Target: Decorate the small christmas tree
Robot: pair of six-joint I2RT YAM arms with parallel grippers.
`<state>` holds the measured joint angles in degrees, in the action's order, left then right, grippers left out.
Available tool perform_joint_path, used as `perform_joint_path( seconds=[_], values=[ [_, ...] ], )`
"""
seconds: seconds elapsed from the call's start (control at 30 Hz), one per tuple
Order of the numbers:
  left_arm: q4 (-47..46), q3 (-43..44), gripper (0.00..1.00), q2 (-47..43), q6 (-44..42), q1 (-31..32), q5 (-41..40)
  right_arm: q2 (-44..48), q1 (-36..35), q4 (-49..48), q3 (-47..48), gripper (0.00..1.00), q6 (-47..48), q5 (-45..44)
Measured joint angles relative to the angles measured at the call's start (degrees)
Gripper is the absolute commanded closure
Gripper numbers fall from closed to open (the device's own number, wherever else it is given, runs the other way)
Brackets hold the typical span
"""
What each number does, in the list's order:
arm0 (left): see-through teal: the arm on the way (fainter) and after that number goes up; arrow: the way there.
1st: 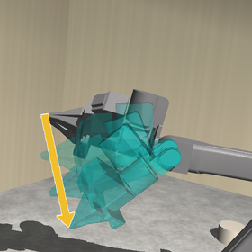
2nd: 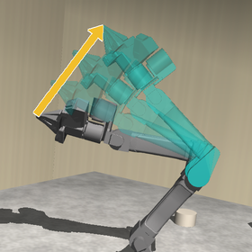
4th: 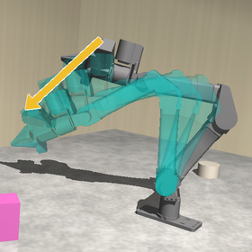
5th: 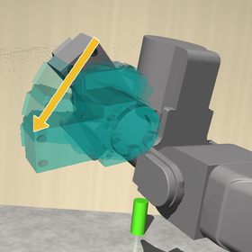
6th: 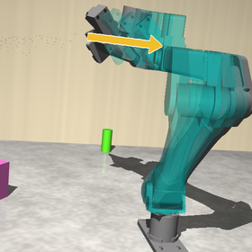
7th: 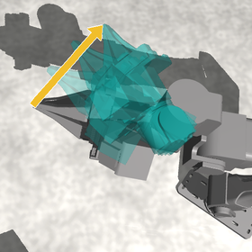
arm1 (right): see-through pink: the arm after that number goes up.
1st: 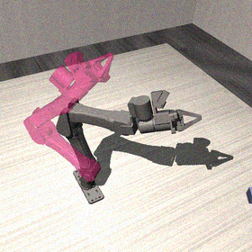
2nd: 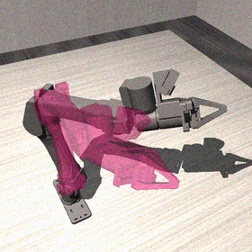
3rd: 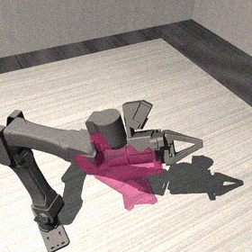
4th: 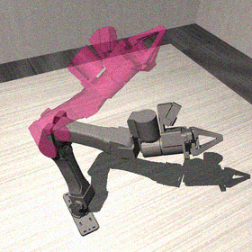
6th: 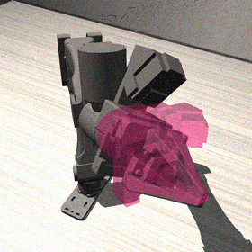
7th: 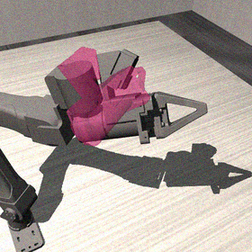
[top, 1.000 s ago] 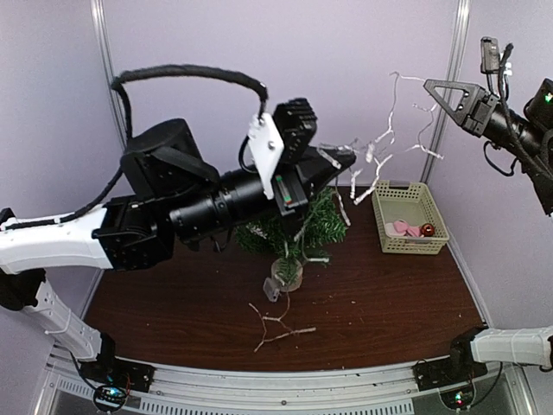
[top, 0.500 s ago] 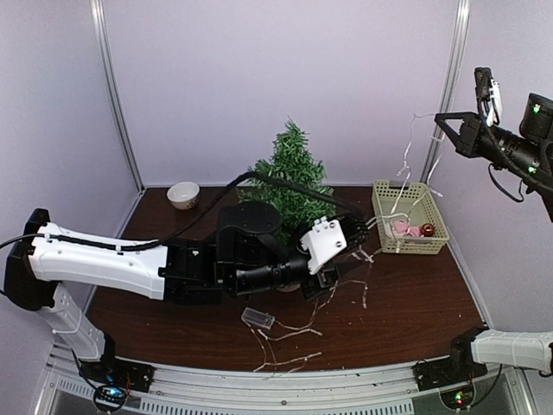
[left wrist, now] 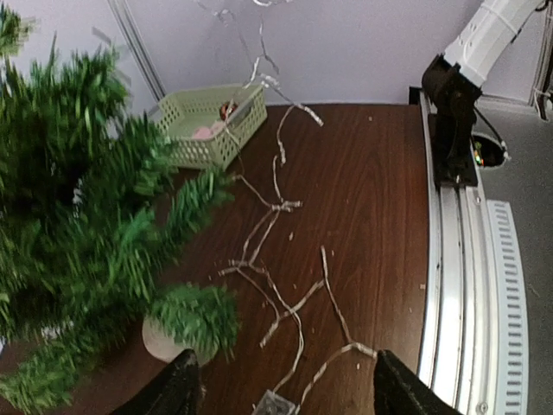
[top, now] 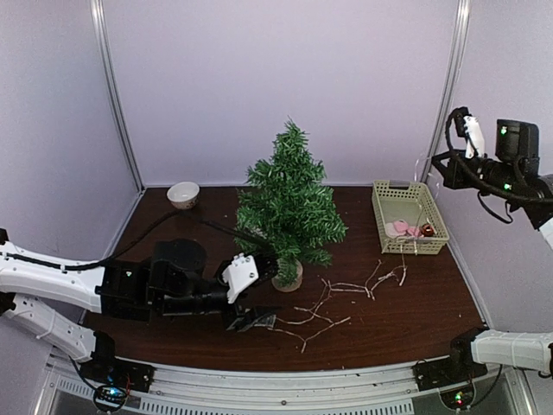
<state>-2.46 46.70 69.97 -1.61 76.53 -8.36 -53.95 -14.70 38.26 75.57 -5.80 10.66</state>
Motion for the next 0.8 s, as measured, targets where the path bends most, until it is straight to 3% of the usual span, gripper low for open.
perform_joint_path(
  seconds=[0.27, 0.57, 0.8],
  values=[
    [9.92, -6.25, 0.4, -0.92, 1.05, -1.07, 2.64, -0.09, -0.02, 0.94, -11.28, 1.0, -1.27, 9.07],
    [11.5, 4.17, 0.45, 21.94, -5.66, -1.05, 10.56, 0.7, -0.04, 2.1, -15.37, 0.98, -2.19, 10.58],
    [12.35, 13.51, 0.53, 31.95, -12.76, -1.09, 14.1, 1.27, -0.07, 1.81, -19.47, 0.96, -3.63, 12.0]
  ],
)
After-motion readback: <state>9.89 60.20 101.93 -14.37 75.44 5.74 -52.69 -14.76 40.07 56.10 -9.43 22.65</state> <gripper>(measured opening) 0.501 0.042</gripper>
